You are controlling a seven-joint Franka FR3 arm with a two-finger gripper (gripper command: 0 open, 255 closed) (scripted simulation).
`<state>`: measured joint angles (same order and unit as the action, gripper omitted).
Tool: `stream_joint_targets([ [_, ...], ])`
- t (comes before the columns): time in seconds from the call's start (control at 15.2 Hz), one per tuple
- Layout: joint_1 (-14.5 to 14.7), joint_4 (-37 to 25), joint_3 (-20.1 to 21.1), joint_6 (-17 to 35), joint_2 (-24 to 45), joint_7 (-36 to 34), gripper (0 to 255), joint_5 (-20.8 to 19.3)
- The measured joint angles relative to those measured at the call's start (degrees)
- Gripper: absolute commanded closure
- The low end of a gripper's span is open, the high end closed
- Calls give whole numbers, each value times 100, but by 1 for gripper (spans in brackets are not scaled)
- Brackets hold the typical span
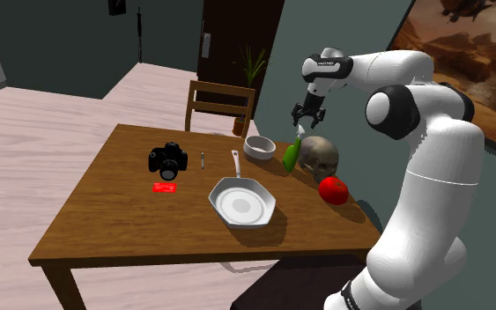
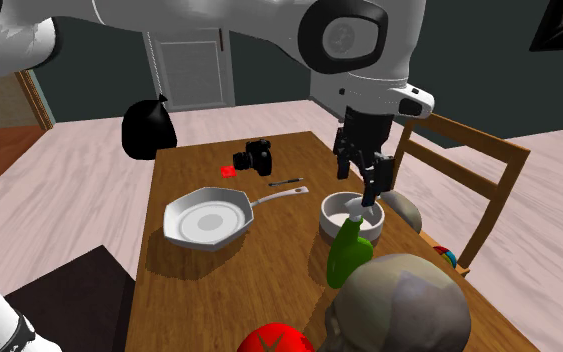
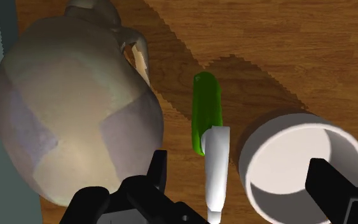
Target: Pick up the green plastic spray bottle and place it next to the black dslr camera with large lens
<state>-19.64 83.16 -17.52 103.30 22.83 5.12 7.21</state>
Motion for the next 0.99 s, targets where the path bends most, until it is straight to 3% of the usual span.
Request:
stream_joint_targets([
  [0.53, -64, 192, 1, 433, 252, 41, 0, 83],
  [0.99, -64, 227, 2, 477, 259, 47, 0, 88],
])
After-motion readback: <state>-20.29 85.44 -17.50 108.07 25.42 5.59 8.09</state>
